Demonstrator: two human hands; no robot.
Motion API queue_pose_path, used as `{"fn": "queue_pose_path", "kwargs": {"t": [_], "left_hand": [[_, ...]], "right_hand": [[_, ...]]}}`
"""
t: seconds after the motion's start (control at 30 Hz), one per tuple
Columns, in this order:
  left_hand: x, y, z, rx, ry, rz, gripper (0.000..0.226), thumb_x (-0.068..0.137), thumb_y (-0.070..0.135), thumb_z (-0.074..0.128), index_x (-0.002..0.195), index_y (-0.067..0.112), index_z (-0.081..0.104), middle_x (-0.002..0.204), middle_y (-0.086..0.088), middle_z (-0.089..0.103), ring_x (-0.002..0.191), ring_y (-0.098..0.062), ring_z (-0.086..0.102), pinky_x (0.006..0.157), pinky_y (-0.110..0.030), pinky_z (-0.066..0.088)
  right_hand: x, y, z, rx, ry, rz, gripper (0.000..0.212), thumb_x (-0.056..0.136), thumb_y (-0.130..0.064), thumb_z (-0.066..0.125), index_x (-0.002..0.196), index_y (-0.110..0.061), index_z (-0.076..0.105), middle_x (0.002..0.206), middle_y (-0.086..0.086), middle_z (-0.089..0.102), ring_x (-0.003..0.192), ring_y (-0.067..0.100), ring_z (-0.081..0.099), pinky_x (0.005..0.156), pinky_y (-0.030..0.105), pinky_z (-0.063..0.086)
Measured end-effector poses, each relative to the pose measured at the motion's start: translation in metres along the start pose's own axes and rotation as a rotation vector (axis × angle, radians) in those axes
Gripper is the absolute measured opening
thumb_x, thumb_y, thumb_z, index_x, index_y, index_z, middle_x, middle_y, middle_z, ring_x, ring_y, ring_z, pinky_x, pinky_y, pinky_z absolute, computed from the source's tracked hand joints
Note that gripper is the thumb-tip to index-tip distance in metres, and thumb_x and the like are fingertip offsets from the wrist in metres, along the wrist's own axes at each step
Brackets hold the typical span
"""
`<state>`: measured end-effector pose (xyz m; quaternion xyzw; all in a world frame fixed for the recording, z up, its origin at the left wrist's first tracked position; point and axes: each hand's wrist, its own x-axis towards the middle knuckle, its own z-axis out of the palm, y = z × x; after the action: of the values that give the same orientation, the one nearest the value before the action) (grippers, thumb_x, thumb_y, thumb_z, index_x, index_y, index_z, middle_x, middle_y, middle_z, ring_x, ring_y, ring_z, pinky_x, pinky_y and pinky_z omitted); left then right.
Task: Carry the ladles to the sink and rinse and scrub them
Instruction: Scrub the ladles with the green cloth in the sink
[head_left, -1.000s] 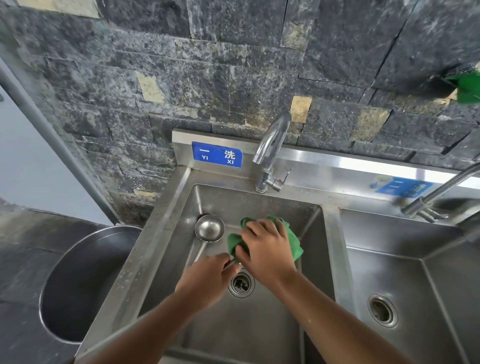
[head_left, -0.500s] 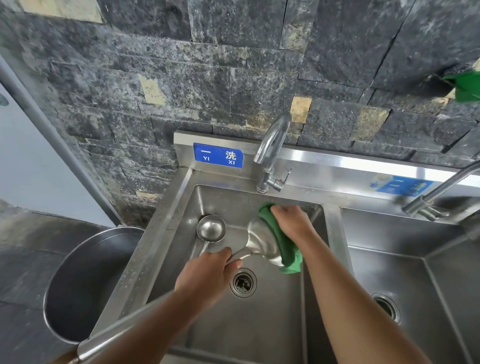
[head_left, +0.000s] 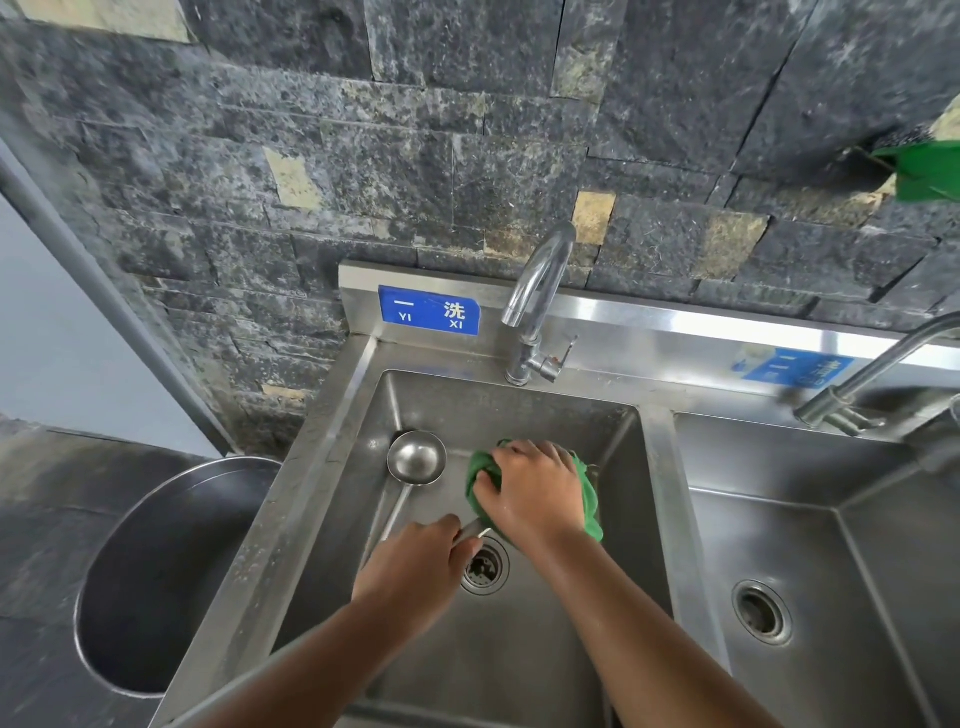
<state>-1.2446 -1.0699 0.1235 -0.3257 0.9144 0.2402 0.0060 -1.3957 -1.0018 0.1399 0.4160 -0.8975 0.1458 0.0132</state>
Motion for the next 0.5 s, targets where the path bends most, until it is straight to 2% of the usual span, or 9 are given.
{"fn": "queue_pose_path", "kwargs": {"t": [0.07, 0.13, 0.2, 0.27, 0.33, 0.43, 0.5], "left_hand": [[0.0, 0.003, 0.003, 0.033, 0.021, 0.011, 0.035, 0.094, 0.057, 0.039, 0.086, 0.024, 0.045, 0.083, -0.002, 0.066, 0.08, -0.03, 0.066, 0.061, -0.036, 0.043], [0.0, 0.002, 0.004, 0.046, 0.023, 0.012, 0.026, 0.094, 0.049, 0.045, 0.09, 0.024, 0.047, 0.087, -0.002, 0.068, 0.083, -0.03, 0.067, 0.065, -0.037, 0.046], [-0.002, -0.001, 0.002, 0.011, 0.026, 0.003, 0.022, 0.094, 0.046, 0.048, 0.088, 0.025, 0.045, 0.084, -0.001, 0.066, 0.082, -0.029, 0.065, 0.063, -0.036, 0.044], [-0.004, -0.003, 0.002, -0.04, 0.022, 0.007, 0.029, 0.094, 0.047, 0.049, 0.079, 0.025, 0.037, 0.073, 0.001, 0.059, 0.076, -0.029, 0.062, 0.06, -0.035, 0.04], [-0.005, -0.004, 0.003, -0.088, 0.007, 0.003, 0.037, 0.094, 0.048, 0.049, 0.071, 0.024, 0.033, 0.064, 0.002, 0.051, 0.069, -0.029, 0.057, 0.058, -0.035, 0.038], [-0.002, -0.007, 0.004, -0.161, -0.028, -0.029, 0.044, 0.094, 0.045, 0.051, 0.063, 0.022, 0.031, 0.057, 0.003, 0.044, 0.064, -0.029, 0.049, 0.057, -0.034, 0.034], [0.001, -0.008, 0.006, -0.202, -0.074, -0.041, 0.044, 0.096, 0.043, 0.051, 0.062, 0.021, 0.033, 0.057, 0.004, 0.044, 0.058, -0.022, 0.044, 0.056, -0.033, 0.032]], "right_hand": [[0.013, 0.006, 0.0, 0.053, -0.048, 0.031, 0.037, 0.081, -0.048, 0.041, 0.082, -0.021, 0.066, 0.088, -0.001, 0.068, 0.09, 0.026, 0.062, 0.083, 0.036, 0.046], [0.027, 0.015, -0.001, 0.127, -0.115, 0.157, 0.041, 0.082, -0.051, 0.04, 0.081, -0.019, 0.065, 0.084, 0.004, 0.068, 0.082, 0.029, 0.063, 0.069, 0.034, 0.044], [0.039, 0.024, -0.006, 0.263, -0.213, 0.304, 0.044, 0.081, -0.052, 0.04, 0.083, -0.018, 0.066, 0.079, 0.004, 0.067, 0.077, 0.029, 0.062, 0.065, 0.032, 0.045], [0.044, 0.036, -0.008, 0.434, -0.307, 0.403, 0.042, 0.082, -0.049, 0.043, 0.088, -0.017, 0.071, 0.081, 0.004, 0.069, 0.081, 0.028, 0.064, 0.072, 0.035, 0.053], [0.045, 0.05, -0.006, 0.668, -0.346, 0.541, 0.04, 0.086, -0.048, 0.05, 0.092, -0.016, 0.074, 0.089, 0.01, 0.072, 0.09, 0.031, 0.068, 0.086, 0.043, 0.057], [0.031, 0.065, 0.006, 1.215, -0.419, 0.849, 0.043, 0.085, -0.05, 0.065, 0.095, -0.01, 0.077, 0.104, 0.014, 0.074, 0.1, 0.033, 0.069, 0.099, 0.05, 0.054], [0.022, 0.071, 0.016, 1.516, -0.423, 1.002, 0.044, 0.081, -0.052, 0.071, 0.088, -0.009, 0.079, 0.103, 0.011, 0.072, 0.101, 0.03, 0.064, 0.106, 0.048, 0.048]]}}
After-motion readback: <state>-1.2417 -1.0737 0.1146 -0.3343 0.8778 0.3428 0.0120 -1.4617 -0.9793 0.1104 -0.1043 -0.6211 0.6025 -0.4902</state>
